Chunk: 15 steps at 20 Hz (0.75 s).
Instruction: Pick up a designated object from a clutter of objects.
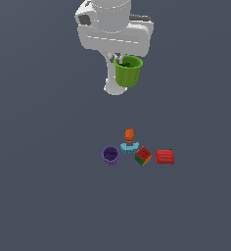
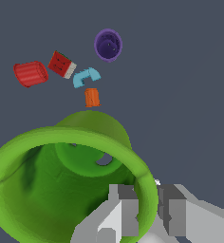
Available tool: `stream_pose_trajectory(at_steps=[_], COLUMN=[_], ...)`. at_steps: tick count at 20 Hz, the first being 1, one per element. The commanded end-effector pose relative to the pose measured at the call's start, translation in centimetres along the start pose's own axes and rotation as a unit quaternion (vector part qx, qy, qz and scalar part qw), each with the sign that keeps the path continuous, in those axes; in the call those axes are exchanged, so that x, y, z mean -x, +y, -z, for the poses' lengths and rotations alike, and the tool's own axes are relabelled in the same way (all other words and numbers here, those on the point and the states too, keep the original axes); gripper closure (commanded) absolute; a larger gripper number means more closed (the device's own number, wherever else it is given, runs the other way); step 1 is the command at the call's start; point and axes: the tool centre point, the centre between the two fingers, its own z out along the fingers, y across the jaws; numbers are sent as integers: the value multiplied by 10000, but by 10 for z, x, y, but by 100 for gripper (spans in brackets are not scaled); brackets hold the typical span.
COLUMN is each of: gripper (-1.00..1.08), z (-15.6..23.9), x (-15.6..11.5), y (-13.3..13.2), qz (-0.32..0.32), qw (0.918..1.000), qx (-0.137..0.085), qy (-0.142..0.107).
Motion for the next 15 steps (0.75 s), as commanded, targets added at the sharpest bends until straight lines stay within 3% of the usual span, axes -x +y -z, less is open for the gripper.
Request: stream_pose_trajectory(at_steps=[1,15], gripper=[108,108], z=[15,50], x=[12,35], y=[10,31], qz=[2,5], qw=[10000,10000], qx=[2,9], qy=[1,1])
